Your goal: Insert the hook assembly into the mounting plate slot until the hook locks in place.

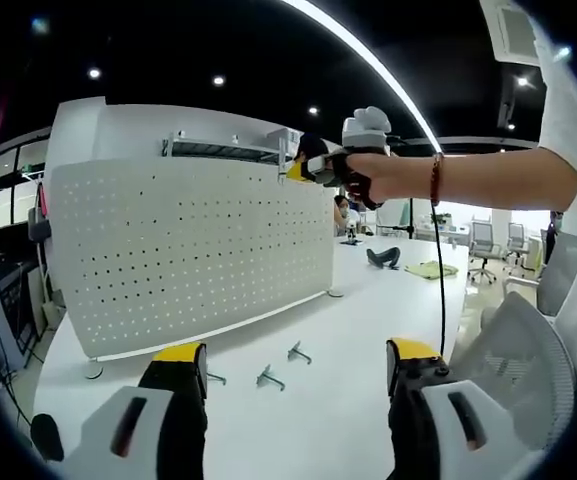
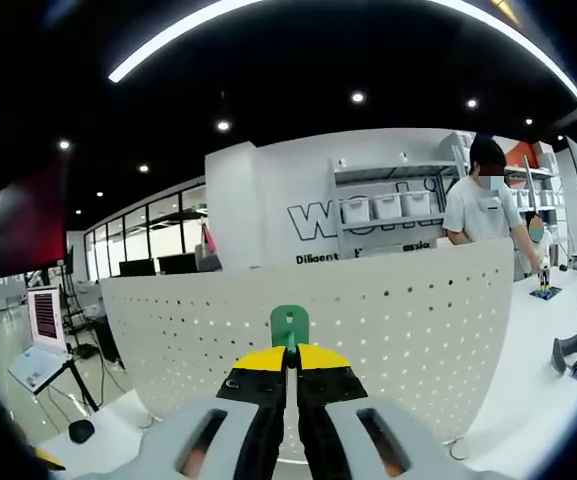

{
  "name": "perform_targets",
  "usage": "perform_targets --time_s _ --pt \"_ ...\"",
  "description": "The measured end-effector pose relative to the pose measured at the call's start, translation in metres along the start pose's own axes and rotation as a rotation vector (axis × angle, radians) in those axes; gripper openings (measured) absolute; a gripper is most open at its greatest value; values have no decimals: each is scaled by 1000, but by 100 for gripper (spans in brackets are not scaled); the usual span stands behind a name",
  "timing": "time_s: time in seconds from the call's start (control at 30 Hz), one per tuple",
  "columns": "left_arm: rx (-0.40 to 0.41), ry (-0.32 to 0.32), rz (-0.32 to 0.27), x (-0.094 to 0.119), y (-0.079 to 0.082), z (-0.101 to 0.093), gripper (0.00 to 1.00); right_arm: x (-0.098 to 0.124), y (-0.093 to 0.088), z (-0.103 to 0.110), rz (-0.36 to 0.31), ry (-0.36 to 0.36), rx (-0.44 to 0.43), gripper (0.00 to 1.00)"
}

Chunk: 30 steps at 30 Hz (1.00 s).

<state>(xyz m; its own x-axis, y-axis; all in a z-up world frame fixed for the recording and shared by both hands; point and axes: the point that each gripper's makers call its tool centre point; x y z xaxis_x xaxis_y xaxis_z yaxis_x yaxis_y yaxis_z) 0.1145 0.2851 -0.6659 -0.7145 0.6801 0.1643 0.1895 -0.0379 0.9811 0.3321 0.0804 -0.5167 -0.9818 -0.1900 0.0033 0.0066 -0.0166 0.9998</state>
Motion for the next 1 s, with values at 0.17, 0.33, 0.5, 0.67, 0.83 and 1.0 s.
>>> perform_targets --time_s 0.17,0.33,0.5,0.67,0.83,1.0 --pt "0 0 5 0 -1 1 75 -6 1 -1 0 -4 6 1" --pt "2 4 5 -1 -1 2 75 -12 2 -5 -2 -16 5 1" --pt "11 8 5 -1 -3 4 75 -18 1 -8 3 -23 -2 1" --pt "9 14 8 -2 -4 5 75 -24 2 -11 -1 -31 -2 1" --pt "15 19 9 -1 -4 7 75 -32 4 -13 1 -33 1 1" --pt "17 23 18 -1 -7 10 75 -39 3 -15 5 -35 1 1"
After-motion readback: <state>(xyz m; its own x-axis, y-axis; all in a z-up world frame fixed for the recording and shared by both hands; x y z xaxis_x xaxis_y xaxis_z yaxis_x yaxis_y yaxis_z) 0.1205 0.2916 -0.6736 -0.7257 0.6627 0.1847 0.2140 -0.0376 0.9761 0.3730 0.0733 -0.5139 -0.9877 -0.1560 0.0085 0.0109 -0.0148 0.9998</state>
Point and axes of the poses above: the point that each gripper's makers call its tool centre point, and the gripper's own axes: x roughly backward along the fingers, z roughly to its left, y roughly out of its top, and after that the axes turned 5 degrees about x, right-handed
